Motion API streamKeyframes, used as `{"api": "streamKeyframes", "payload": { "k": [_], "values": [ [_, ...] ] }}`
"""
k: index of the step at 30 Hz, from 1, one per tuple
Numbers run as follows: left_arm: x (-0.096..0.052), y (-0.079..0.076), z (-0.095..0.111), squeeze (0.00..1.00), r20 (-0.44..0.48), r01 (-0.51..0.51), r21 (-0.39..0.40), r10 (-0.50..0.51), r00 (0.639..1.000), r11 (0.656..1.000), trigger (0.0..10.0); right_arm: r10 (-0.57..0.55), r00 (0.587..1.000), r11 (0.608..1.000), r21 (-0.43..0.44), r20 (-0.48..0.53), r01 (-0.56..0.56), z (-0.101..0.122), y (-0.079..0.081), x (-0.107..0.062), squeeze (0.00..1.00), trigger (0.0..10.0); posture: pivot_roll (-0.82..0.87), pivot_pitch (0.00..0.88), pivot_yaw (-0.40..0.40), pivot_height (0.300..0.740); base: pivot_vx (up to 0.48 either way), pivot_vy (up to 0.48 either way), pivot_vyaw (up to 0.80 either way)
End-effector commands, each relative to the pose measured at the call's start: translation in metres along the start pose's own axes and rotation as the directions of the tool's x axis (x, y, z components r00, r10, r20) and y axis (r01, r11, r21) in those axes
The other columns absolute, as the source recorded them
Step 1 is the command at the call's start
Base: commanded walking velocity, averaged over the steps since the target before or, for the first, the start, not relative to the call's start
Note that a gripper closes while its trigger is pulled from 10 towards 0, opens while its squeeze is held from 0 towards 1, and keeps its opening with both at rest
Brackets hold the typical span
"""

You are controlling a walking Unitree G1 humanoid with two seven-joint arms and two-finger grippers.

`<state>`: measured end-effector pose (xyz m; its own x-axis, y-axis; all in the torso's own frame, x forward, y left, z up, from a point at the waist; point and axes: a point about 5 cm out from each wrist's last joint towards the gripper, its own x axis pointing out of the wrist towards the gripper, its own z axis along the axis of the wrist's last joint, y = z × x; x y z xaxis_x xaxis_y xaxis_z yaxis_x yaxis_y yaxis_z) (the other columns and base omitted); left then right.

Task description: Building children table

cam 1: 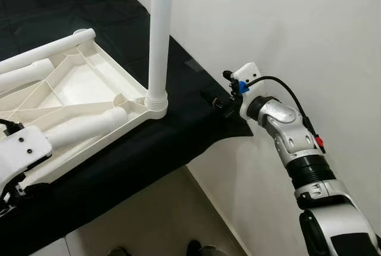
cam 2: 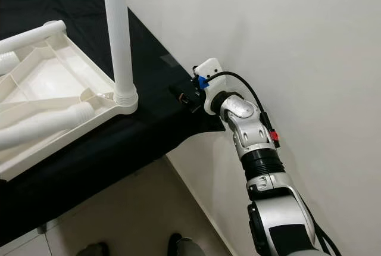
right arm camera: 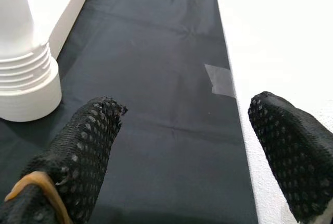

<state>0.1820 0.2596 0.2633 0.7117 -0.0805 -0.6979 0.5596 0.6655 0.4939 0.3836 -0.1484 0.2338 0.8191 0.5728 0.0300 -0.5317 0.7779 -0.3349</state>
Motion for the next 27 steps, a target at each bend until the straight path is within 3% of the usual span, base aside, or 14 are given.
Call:
{"api": "streamKeyframes", "payload": {
  "k": [1, 7, 12, 15, 17, 19, 22, 23, 24, 27],
  "values": [
    [0.004, -0.010, -0.001, 0.00, -0.006, 0.053, -0.022, -0.053, 0.999, 0.998, 10.0, -0.007, 1.000, 1.000, 0.017, -0.013, 0.007, -0.006, -0.001, -0.004, 0.00, 10.0, 0.13, 0.210, -0.117, 0.740, 0.000, 0.000, 0.00],
    [0.007, -0.019, -0.001, 0.00, 0.008, 0.084, -0.052, -0.084, 0.996, 0.995, 10.0, -0.007, 1.000, 1.000, 0.017, -0.010, 0.007, -0.005, -0.001, -0.005, 0.00, 10.0, 0.13, 0.210, -0.117, 0.740, 0.000, 0.000, 0.00],
    [0.013, -0.027, 0.011, 0.00, 0.094, 0.083, -0.050, -0.078, 0.993, 0.995, 10.0, -0.012, 1.000, 0.999, 0.033, 0.007, 0.012, -0.001, -0.002, -0.004, 0.00, 10.0, 0.13, 0.213, -0.120, 0.740, 0.000, 0.000, 0.00],
    [0.026, -0.031, 0.042, 0.00, 0.331, 0.000, -0.106, 0.035, 0.943, 0.994, 10.0, -0.036, 0.999, 0.997, 0.077, 0.033, 0.033, 0.002, -0.005, -0.003, 0.00, 10.0, 0.12, 0.204, -0.121, 0.740, 0.000, 0.000, 0.00],
    [0.028, -0.033, 0.047, 0.00, 0.368, -0.005, -0.122, 0.050, 0.928, 0.992, 10.0, -0.036, 0.999, 0.997, 0.076, 0.031, 0.034, 0.002, -0.005, -0.003, 0.00, 10.0, 0.12, 0.202, -0.122, 0.740, 0.000, 0.000, 0.00],
    [0.032, -0.040, 0.060, 0.00, 0.458, -0.021, -0.152, 0.089, 0.884, 0.988, 10.0, -0.036, 0.999, 0.997, 0.069, 0.026, 0.034, 0.000, -0.005, -0.003, 0.00, 10.0, 0.12, 0.196, -0.121, 0.740, 0.000, 0.000, 0.00],
    [0.033, -0.044, 0.065, 0.00, 0.497, -0.025, -0.156, 0.100, 0.862, 0.987, 10.0, -0.037, 0.999, 0.997, 0.069, 0.024, 0.035, 0.000, -0.005, -0.002, 0.00, 10.0, 0.12, 0.191, -0.118, 0.740, 0.000, 0.000, 0.00],
    [0.035, -0.049, 0.071, 0.00, 0.536, -0.029, -0.167, 0.115, 0.836, 0.986, 10.0, -0.044, 0.999, 0.997, 0.066, 0.020, 0.043, 0.000, -0.005, -0.002, 0.00, 10.0, 0.11, 0.184, -0.116, 0.740, 0.000, 0.000, 0.00],
    [0.035, -0.049, 0.071, 0.00, 0.536, -0.029, -0.167, 0.115, 0.836, 0.986, 10.0, -0.044, 0.999, 0.997, 0.066, 0.020, 0.043, 0.000, -0.005, -0.002, 0.00, 10.0, 0.11, 0.184, -0.116, 0.740, 0.000, 0.000, 0.00],
    [0.035, -0.055, 0.080, 0.00, 0.600, -0.055, -0.160, 0.141, 0.788, 0.986, 10.0, -0.050, 0.999, 0.996, 0.070, 0.013, 0.049, -0.003, -0.006, -0.006, 0.00, 10.0, 0.11, 0.177, -0.111, 0.740, 0.000, 0.000, 0.00]
  ]
}}
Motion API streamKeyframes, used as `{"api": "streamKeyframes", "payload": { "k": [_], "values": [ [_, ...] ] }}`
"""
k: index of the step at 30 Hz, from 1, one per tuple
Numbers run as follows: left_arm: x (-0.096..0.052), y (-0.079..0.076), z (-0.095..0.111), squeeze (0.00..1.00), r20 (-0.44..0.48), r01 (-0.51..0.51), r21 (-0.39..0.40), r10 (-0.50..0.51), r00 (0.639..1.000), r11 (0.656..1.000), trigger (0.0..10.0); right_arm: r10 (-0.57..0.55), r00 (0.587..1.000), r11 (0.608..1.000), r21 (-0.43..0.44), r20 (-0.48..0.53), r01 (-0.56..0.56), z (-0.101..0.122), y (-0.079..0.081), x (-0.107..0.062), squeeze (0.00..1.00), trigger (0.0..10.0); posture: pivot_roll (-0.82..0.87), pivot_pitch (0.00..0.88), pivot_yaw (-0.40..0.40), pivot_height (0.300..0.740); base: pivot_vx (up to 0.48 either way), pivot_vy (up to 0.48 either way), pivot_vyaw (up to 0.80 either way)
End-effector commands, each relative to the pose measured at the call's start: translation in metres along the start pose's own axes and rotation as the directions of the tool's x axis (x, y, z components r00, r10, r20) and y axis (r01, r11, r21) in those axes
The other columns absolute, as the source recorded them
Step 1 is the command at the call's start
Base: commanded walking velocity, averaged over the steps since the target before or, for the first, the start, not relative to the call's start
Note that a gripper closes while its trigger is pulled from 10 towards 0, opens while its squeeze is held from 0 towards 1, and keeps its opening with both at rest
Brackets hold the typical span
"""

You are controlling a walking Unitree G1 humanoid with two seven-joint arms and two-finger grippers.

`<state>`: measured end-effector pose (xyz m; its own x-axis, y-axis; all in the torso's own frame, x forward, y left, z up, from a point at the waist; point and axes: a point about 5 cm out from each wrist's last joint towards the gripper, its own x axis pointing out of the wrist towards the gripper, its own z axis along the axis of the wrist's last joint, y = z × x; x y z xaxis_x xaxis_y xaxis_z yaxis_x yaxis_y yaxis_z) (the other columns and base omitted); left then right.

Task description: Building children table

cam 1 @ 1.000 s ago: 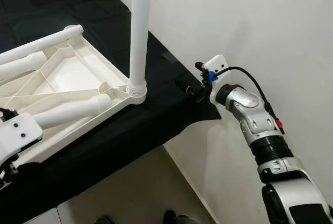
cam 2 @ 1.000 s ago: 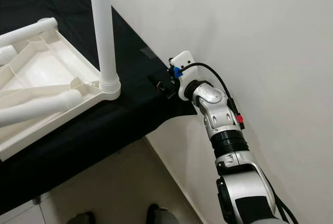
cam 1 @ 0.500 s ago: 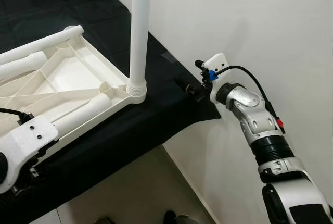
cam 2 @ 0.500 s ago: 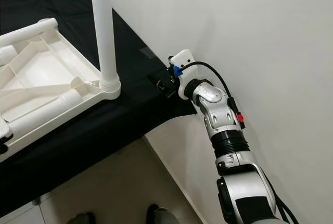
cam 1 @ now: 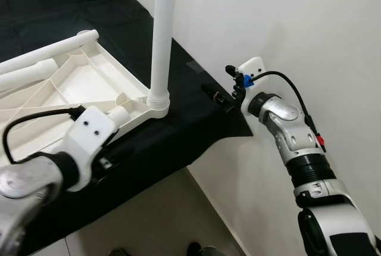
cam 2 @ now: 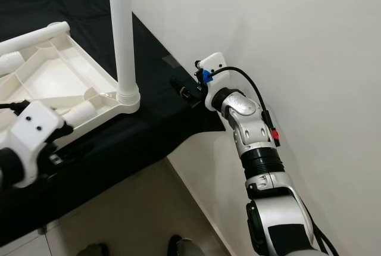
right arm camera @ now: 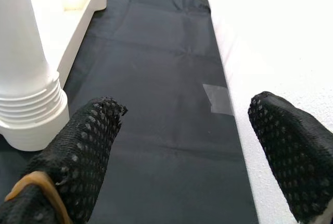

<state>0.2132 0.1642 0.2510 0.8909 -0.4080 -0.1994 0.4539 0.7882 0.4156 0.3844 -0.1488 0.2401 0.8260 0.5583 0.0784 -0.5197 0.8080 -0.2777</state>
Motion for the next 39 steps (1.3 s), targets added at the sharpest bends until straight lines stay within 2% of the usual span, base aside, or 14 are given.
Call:
{"api": "streamKeyframes", "payload": {
  "k": [1, 2, 3, 7, 13, 15, 18, 19, 23, 27, 30, 34, 39],
  "values": [
    [0.000, -0.003, 0.006, 0.00, 0.054, -0.043, 0.022, 0.042, 0.998, 0.999, 10.0, -0.023, 0.999, 0.999, 0.025, -0.031, 0.024, -0.011, -0.005, -0.009, 0.00, 10.0, 0.11, 0.171, -0.110, 0.740, 0.000, 0.000, 0.00],
    [0.000, 0.000, 0.010, 0.00, 0.097, -0.104, 0.048, 0.099, 0.990, 0.993, 10.0, -0.034, 0.998, 0.998, 0.047, -0.044, 0.036, -0.017, -0.008, -0.014, 0.00, 10.0, 0.11, 0.168, -0.105, 0.740, 0.000, 0.000, 0.00],
    [0.000, 0.000, 0.010, 0.00, 0.097, -0.104, 0.048, 0.099, 0.990, 0.993, 10.0, -0.034, 0.998, 0.998, 0.047, -0.044, 0.036, -0.017, -0.008, -0.014, 0.00, 10.0, 0.11, 0.168, -0.105, 0.740, 0.000, 0.000, 0.00],
    [-0.002, 0.000, 0.011, 0.00, 0.147, -0.188, 0.143, 0.167, 0.975, 0.972, 10.0, -0.054, 0.997, 0.996, 0.065, -0.057, 0.058, -0.024, -0.013, -0.024, 0.00, 10.0, 0.10, 0.169, -0.104, 0.740, 0.000, 0.000, 0.00],
    [-0.003, -0.004, 0.008, 0.00, 0.217, -0.277, 0.147, 0.243, 0.946, 0.949, 10.0, -0.078, 0.996, 0.993, 0.081, -0.033, 0.081, -0.029, -0.011, -0.038, 0.00, 10.0, 0.09, 0.154, -0.097, 0.740, 0.000, 0.000, 0.00],
    [-0.002, -0.008, 0.002, 0.00, 0.242, -0.333, 0.089, 0.304, 0.921, 0.939, 10.0, -0.102, 0.995, 0.990, 0.099, -0.017, 0.103, -0.035, -0.003, -0.047, 0.00, 10.0, 0.09, 0.147, -0.088, 0.740, 0.000, 0.000, 0.00],
    [0.000, -0.012, -0.001, 0.00, 0.245, -0.339, 0.068, 0.314, 0.917, 0.938, 10.0, -0.109, 0.994, 0.989, 0.100, -0.009, 0.110, -0.038, 0.002, -0.052, 0.00, 10.0, 0.09, 0.139, -0.087, 0.740, 0.000, 0.000, 0.00],
    [0.001, -0.014, -0.005, 0.00, 0.237, -0.350, 0.041, 0.332, 0.913, 0.936, 10.0, -0.113, 0.994, 0.988, 0.104, 0.002, 0.112, -0.040, 0.009, -0.056, 0.00, 10.0, 0.09, 0.133, -0.085, 0.740, 0.000, 0.000, 0.00],
    [0.004, -0.018, -0.009, 0.00, 0.231, -0.347, 0.036, 0.330, 0.915, 0.937, 10.0, -0.129, 0.992, 0.985, 0.116, 0.002, 0.128, -0.042, 0.014, -0.061, 0.00, 10.0, 0.08, 0.130, -0.085, 0.740, 0.000, 0.000, 0.00],
    [0.013, -0.020, -0.026, 0.00, 0.194, -0.335, 0.058, 0.318, 0.928, 0.940, 10.0, -0.150, 0.989, 0.984, 0.098, -0.009, 0.150, -0.046, 0.033, -0.074, 0.00, 10.0, 0.07, 0.112, -0.067, 0.740, 0.000, 0.000, 0.00],
    [0.014, -0.020, -0.028, 0.00, 0.188, -0.339, 0.038, 0.327, 0.926, 0.940, 10.0, -0.159, 0.987, 0.982, 0.103, -0.005, 0.159, -0.046, 0.035, -0.077, 0.00, 10.0, 0.07, 0.112, -0.067, 0.740, 0.000, 0.000, 0.00],
    [0.020, -0.031, -0.037, 0.00, 0.181, -0.302, 0.034, 0.291, 0.939, 0.953, 10.0, -0.203, 0.979, 0.973, 0.107, -0.017, 0.203, -0.051, 0.043, -0.086, 0.00, 10.0, 0.05, 0.104, -0.057, 0.740, 0.000, 0.000, 0.80],
    [0.020, -0.035, -0.043, 0.00, 0.171, -0.289, 0.033, 0.279, 0.945, 0.957, 10.0, -0.185, 0.982, 0.974, 0.132, -0.025, 0.187, -0.051, 0.055, -0.090, 0.00, 10.0, 0.06, 0.102, -0.054, 0.740, 0.000, 0.000, 0.80]
  ]
}}
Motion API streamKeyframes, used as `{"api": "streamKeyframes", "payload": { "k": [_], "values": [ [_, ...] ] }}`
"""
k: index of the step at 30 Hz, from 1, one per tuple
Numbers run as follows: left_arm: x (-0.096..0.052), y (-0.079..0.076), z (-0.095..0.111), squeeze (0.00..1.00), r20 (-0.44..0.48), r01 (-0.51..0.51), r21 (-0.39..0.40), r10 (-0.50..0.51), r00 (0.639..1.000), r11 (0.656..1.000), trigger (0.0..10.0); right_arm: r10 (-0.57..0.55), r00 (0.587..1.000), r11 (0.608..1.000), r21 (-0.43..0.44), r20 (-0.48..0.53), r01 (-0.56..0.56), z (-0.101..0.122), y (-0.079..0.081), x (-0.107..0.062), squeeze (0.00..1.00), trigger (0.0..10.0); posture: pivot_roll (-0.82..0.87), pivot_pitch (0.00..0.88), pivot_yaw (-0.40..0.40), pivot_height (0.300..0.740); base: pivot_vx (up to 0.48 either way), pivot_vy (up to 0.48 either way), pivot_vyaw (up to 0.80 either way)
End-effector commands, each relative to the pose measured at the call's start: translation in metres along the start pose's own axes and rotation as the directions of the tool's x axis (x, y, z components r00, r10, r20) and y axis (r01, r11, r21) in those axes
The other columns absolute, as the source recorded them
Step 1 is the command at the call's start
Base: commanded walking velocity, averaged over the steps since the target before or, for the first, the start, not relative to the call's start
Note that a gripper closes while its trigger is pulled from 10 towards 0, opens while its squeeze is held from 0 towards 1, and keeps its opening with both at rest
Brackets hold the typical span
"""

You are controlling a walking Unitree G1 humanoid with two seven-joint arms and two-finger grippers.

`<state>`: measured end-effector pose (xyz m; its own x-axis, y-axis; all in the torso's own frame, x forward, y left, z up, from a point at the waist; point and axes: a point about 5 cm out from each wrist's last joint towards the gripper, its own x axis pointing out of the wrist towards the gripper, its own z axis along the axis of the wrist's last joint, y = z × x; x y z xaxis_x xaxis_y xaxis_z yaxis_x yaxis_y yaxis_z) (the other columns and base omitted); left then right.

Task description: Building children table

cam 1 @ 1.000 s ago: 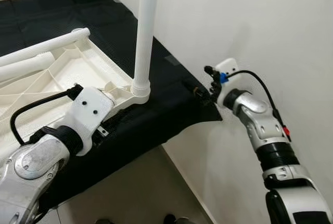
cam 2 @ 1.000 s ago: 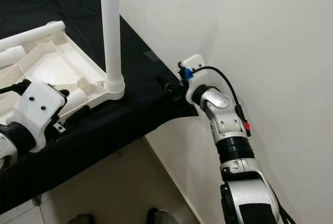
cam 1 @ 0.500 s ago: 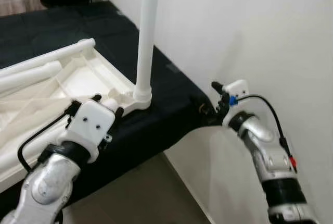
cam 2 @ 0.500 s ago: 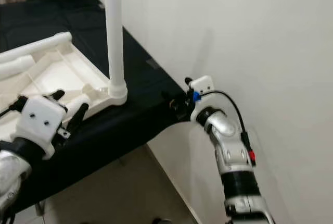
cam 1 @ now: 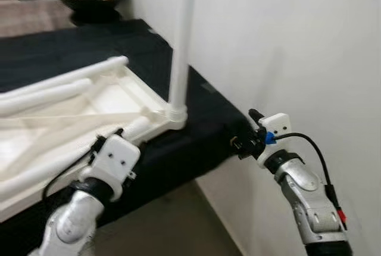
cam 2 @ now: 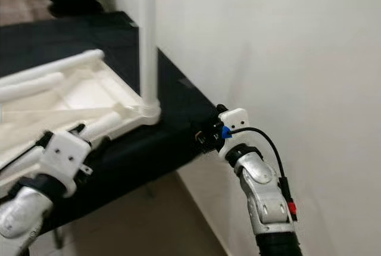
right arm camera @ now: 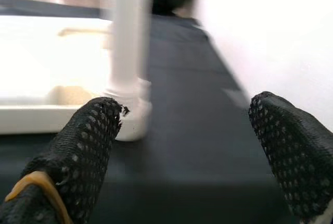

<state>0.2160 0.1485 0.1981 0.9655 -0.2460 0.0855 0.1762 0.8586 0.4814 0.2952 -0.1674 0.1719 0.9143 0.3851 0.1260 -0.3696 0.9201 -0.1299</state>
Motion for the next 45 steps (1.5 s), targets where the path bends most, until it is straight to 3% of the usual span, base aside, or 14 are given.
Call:
{"api": "streamKeyframes", "payload": {
  "k": [1, 9, 16, 22, 31, 39, 45],
  "values": [
    [0.000, -0.001, -0.004, 0.00, -0.007, 0.005, 0.015, -0.005, 1.000, 1.000, 10.0, 0.029, 0.999, 1.000, 0.001, -0.023, -0.029, -0.003, 0.008, -0.004, 0.00, 10.0, 0.06, 0.101, -0.054, 0.740, 0.000, 0.000, 0.80],
    [0.004, 0.004, -0.008, 0.00, 0.007, -0.006, 0.008, 0.006, 1.000, 1.000, 10.0, 0.030, 0.998, 1.000, 0.002, -0.048, -0.030, -0.001, 0.008, -0.006, 0.00, 10.0, 0.06, 0.096, -0.048, 0.740, 0.000, 0.000, 0.80],
    [0.006, 0.007, -0.008, 0.00, 0.015, -0.032, -0.020, 0.032, 0.999, 0.999, 10.0, 0.064, 0.995, 0.998, 0.021, -0.073, -0.062, 0.000, 0.003, -0.004, 0.00, 10.0, 0.06, 0.095, -0.049, 0.740, 0.000, 0.000, 0.14],
    [0.007, 0.008, -0.006, 0.00, 0.023, -0.049, -0.043, 0.051, 0.998, 0.998, 10.0, 0.144, 0.988, 0.989, -0.011, -0.054, -0.145, 0.005, 0.014, -0.002, 0.00, 10.0, 0.06, 0.095, -0.051, 0.740, 0.000, 0.000, 0.31],
    [0.010, 0.007, 0.000, 0.00, 0.040, -0.090, -0.106, 0.094, 0.995, 0.990, 10.0, 0.120, 0.992, 0.993, 0.028, -0.042, -0.119, 0.011, 0.023, 0.009, 0.00, 10.0, 0.07, 0.091, -0.055, 0.740, 0.000, 0.000, 0.44],
    [0.014, 0.018, 0.000, 0.00, 0.030, -0.131, -0.110, 0.135, 0.990, 0.985, 10.0, 0.097, 0.995, 0.995, 0.024, -0.007, -0.097, 0.020, 0.017, 0.017, 0.00, 10.0, 0.07, 0.092, -0.056, 0.740, 0.000, -0.396, 0.00],
    [0.015, 0.020, -0.001, 0.00, 0.021, -0.146, -0.103, 0.149, 0.989, 0.984, 10.0, 0.127, 0.992, 0.991, 0.034, 0.020, -0.127, 0.024, 0.022, 0.020, 0.00, 10.0, 0.07, 0.094, -0.056, 0.740, 0.172, -0.336, 0.00]
  ]
}}
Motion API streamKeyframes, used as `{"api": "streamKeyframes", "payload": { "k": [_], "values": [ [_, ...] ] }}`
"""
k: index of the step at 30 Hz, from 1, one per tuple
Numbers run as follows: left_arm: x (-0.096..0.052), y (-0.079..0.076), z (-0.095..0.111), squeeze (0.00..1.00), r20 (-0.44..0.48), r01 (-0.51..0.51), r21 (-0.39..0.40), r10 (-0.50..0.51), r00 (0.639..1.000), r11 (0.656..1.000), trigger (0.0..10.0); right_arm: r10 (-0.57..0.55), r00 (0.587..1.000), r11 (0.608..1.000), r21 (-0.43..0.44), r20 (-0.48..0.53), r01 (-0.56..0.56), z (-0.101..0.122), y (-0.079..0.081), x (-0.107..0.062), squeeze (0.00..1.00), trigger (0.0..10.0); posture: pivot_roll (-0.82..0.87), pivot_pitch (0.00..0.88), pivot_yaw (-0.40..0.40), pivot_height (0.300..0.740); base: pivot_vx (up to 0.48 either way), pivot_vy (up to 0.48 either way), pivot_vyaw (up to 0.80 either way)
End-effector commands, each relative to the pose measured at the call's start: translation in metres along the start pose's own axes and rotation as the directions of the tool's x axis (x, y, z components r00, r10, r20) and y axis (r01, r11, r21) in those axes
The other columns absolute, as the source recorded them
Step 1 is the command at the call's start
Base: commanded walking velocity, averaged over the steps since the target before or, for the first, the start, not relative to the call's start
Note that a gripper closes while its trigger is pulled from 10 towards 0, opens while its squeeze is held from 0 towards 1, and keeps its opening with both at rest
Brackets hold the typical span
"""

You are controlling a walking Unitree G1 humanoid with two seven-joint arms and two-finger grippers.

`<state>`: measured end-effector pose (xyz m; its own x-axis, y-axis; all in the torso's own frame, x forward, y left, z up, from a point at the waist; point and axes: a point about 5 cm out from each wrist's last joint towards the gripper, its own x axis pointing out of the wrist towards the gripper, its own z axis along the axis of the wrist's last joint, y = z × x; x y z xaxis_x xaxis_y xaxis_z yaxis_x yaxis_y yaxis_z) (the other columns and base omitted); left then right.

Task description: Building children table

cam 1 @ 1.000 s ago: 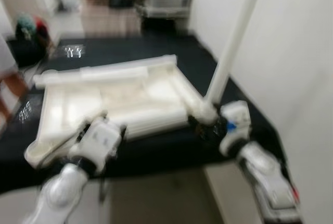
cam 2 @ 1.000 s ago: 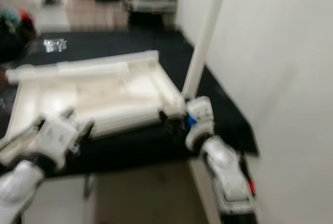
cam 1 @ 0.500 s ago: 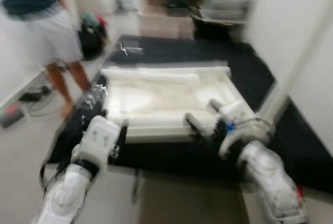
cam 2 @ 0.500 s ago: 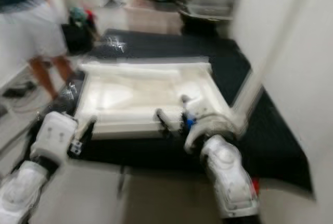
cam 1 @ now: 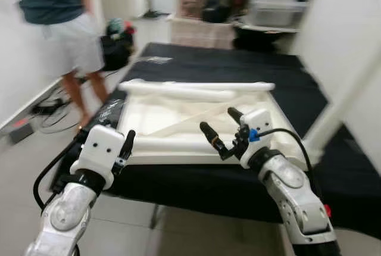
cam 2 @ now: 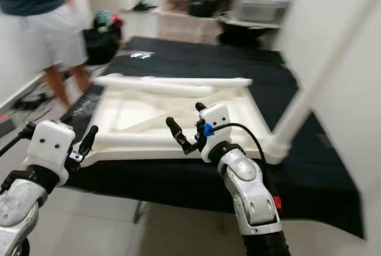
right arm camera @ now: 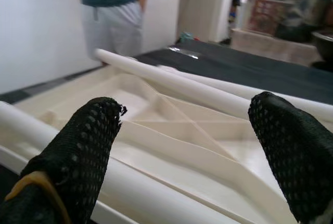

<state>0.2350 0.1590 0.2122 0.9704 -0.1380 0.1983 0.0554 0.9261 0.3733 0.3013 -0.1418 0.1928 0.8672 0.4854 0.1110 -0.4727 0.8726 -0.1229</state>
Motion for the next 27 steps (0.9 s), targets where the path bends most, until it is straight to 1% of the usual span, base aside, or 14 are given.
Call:
{"api": "streamKeyframes", "payload": {
  "k": [1, 4, 5, 8, 9, 10, 12, 13, 14, 15, 17, 20, 23, 27],
  "values": [
    [-0.001, 0.003, -0.005, 0.00, -0.034, -0.017, 0.001, 0.017, 0.999, 1.000, 10.0, 0.023, 0.999, 1.000, 0.020, 0.022, -0.024, 0.003, 0.004, 0.002, 0.00, 10.0, 0.07, 0.093, -0.058, 0.740, 0.000, 0.000, 0.00],
    [-0.001, 0.005, -0.005, 0.00, -0.033, -0.039, -0.032, 0.038, 0.999, 0.999, 10.0, 0.227, 0.974, 0.966, 0.118, 0.030, -0.229, 0.000, 0.023, -0.004, 0.00, 10.0, 0.07, 0.093, -0.053, 0.740, 0.000, 0.000, 0.00],
    [-0.001, 0.005, -0.005, 0.00, -0.033, -0.039, -0.032, 0.038, 0.999, 0.999, 10.0, 0.227, 0.974, 0.966, 0.118, 0.030, -0.229, 0.000, 0.023, -0.004, 0.00, 10.0, 0.07, 0.093, -0.053, 0.740, 0.000, 0.000, 0.00],
    [0.000, 0.005, -0.003, 0.00, -0.020, -0.033, -0.021, 0.033, 0.999, 0.999, 10.0, 0.553, 0.833, 0.805, 0.250, 0.012, -0.538, -0.005, 0.043, -0.031, 0.00, 10.0, 0.08, 0.095, -0.053, 0.740, 0.000, 0.000, 0.00],
    [0.000, 0.005, -0.003, 0.00, -0.020, -0.033, -0.021, 0.033, 0.999, 0.999, 10.0, 0.553, 0.833, 0.805, 0.250, 0.012, -0.538, -0.005, 0.043, -0.031, 0.00, 10.0, 0.08, 0.095, -0.053, 0.740, 0.000, 0.000, 0.00],
    [-0.001, 0.005, -0.003, 0.00, -0.020, -0.032, -0.023, 0.032, 0.999, 0.999, 10.0, 0.605, 0.797, 0.765, 0.283, -0.004, -0.579, -0.007, 0.041, -0.039, 0.00, 10.0, 0.08, 0.092, -0.053, 0.740, 0.000, 0.000, 0.00],
    [-0.001, 0.006, -0.003, 0.00, -0.018, -0.034, -0.026, 0.033, 0.999, 0.999, 10.0, 0.619, 0.784, 0.764, 0.262, -0.044, -0.589, -0.011, 0.030, -0.046, 0.00, 10.0, 0.08, 0.089, -0.053, 0.740, 0.000, 0.000, 0.00],
    [-0.002, 0.006, -0.003, 0.00, -0.025, -0.033, -0.028, 0.033, 0.999, 0.999, 10.0, 0.578, 0.810, 0.800, 0.262, -0.099, -0.540, -0.016, 0.013, -0.047, 0.00, 10.0, 0.08, 0.083, -0.049, 0.740, 0.000, 0.000, 0.00],
    [-0.002, 0.006, -0.004, 0.00, -0.026, -0.036, -0.032, 0.035, 0.999, 0.999, 10.0, 0.448, 0.877, 0.888, 0.198, -0.173, -0.415, -0.023, -0.014, -0.044, 0.00, 10.0, 0.07, 0.076, -0.052, 0.740, 0.000, 0.000, 0.00],
    [-0.002, 0.006, -0.004, 0.00, -0.026, -0.036, -0.032, 0.035, 0.999, 0.999, 10.0, 0.448, 0.877, 0.888, 0.198, -0.173, -0.415, -0.023, -0.014, -0.044, 0.00, 10.0, 0.07, 0.076, -0.052, 0.740, 0.000, 0.000, 0.00],
    [-0.002, 0.005, -0.005, 0.00, -0.030, -0.033, -0.027, 0.033, 0.999, 0.999, 10.0, 0.248, 0.948, 0.964, 0.147, -0.201, -0.221, -0.025, -0.052, -0.042, 0.00, 10.0, 0.07, 0.071, -0.049, 0.740, 0.000, 0.000, 0.00],
    [-0.002, 0.005, -0.005, 0.00, -0.029, -0.033, -0.027, 0.033, 0.999, 0.999, 10.0, 0.219, 0.957, 0.971, 0.138, -0.190, -0.195, -0.022, -0.059, -0.044, 0.00, 10.0, 0.07, 0.071, -0.049, 0.740, 0.000, 0.000, 0.00],
    [-0.001, 0.005, -0.004, 0.00, -0.028, -0.033, -0.017, 0.033, 0.999, 0.999, 10.0, 0.341, 0.927, 0.927, 0.217, -0.157, -0.305, -0.016, -0.060, -0.061, 0.00, 10.0, 0.08, 0.064, -0.053, 0.740, 0.000, 0.000, 0.00],
    [-0.002, 0.007, -0.005, 0.00, -0.027, -0.033, -0.012, 0.033, 0.999, 0.999, 10.0, 0.278, 0.943, 0.944, 0.232, -0.184, -0.233, -0.019, -0.082, -0.073, 0.00, 10.0, 0.07, 0.060, -0.052, 0.740, 0.000, 0.000, 0.00]
  ]
}}
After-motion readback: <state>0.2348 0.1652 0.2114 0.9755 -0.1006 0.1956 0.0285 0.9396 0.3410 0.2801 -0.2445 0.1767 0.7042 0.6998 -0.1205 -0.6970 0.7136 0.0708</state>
